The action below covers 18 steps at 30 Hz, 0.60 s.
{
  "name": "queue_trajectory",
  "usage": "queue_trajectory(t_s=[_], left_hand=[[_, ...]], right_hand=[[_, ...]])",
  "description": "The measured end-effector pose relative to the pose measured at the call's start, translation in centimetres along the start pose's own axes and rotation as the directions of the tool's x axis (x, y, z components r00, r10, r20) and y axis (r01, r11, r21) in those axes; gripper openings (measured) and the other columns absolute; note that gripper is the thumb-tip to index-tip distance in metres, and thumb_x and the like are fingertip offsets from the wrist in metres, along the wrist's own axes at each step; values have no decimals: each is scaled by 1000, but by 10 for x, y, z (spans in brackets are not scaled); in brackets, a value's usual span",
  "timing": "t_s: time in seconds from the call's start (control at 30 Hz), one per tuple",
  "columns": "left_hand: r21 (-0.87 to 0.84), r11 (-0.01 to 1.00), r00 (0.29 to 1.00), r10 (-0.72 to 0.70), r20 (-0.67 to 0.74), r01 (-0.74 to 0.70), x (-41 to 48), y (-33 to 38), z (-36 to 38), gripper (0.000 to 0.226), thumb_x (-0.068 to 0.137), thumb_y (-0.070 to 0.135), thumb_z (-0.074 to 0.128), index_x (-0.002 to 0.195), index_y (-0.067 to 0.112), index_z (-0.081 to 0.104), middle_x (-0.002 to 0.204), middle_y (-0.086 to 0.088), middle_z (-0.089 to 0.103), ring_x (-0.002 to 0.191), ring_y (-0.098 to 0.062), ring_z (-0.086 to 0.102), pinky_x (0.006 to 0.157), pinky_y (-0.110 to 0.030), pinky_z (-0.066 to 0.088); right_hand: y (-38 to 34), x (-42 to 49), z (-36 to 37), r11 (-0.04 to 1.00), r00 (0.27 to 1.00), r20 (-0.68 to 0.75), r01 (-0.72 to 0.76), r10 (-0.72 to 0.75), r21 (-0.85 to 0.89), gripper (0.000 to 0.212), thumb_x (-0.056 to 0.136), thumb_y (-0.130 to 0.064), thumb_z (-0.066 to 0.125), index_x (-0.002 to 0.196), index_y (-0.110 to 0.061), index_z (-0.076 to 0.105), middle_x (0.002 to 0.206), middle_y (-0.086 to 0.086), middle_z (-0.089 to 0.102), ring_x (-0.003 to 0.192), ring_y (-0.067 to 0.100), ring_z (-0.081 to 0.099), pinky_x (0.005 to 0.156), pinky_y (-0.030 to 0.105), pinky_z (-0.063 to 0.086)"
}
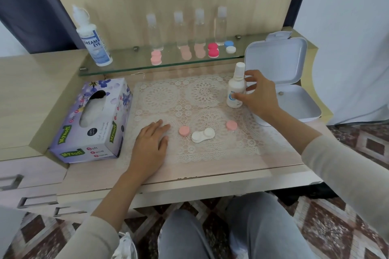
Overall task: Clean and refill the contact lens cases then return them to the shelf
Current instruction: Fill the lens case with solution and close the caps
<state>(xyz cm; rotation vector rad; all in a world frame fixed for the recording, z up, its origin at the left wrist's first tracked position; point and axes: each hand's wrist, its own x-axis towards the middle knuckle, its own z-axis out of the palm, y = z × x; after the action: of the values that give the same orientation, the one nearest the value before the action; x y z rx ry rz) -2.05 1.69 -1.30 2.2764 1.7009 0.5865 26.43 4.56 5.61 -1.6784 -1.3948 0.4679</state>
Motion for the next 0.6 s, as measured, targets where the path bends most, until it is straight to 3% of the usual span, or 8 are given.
queue_trajectory(t_s=[0.1, 0.2, 0.3, 0.4, 0.5, 0.6], left_hand=[[-25, 1000, 1000, 1, -10, -1, 3, 3, -3, 37, 92, 19, 47, 129, 14, 51, 140, -6, 43, 129, -25, 35, 108, -29, 20], [-193, 977, 996, 88, -13, -89, 7, 11, -12, 51, 86, 3, 56, 134, 15, 43, 139, 3, 39, 130, -14, 32, 108, -22, 18], [-235, 949, 973, 226, 48, -208, 13, 21, -15, 53, 83, -5, 56, 131, 17, 47, 133, 13, 37, 123, -5, 34, 105, -16, 18], [-169, 956, 960, 258, 107, -239, 18, 26, -8, 43, 84, -4, 56, 123, 14, 57, 129, 6, 50, 114, -11, 43, 93, -1, 17], [-126, 968, 969, 230, 85, -219, 20, 29, -4, 29, 86, 4, 59, 114, 10, 64, 116, -6, 60, 104, -22, 49, 83, -10, 24], [-129, 979, 982, 170, 87, -158, 21, 31, -4, 32, 86, 10, 61, 117, 8, 61, 109, -9, 56, 103, -22, 48, 85, -15, 28]], right_hand=[[-6, -11, -3, 999, 990, -142, 17, -12, 31, 61, 67, -22, 80, 117, -14, 47, 101, 1, 53, 79, 16, 53, 69, 25, 45], [-10, -33, 0, 990, 983, -160, 101, -84, 99, 41, 70, -18, 78, 98, -15, 47, 82, -4, 52, 68, 15, 52, 63, 22, 44], [-5, -51, 12, 970, 970, 2, 243, -243, -26, 19, 74, -4, 70, 86, -13, 57, 82, -2, 56, 74, 17, 52, 68, 32, 48], [-1, -58, 22, 909, 915, 230, 376, -333, -179, 20, 76, -7, 69, 96, -10, 67, 95, -1, 58, 94, 21, 49, 81, 24, 33], [-2, -62, 31, 866, 870, 361, 435, -335, -245, 35, 76, -19, 71, 110, -13, 65, 107, 1, 61, 102, 22, 45, 86, 25, 29], [-2, -64, 41, 842, 856, 422, 445, -300, -305, 42, 78, -27, 70, 118, -16, 61, 114, 1, 60, 107, 22, 42, 92, 33, 32]])
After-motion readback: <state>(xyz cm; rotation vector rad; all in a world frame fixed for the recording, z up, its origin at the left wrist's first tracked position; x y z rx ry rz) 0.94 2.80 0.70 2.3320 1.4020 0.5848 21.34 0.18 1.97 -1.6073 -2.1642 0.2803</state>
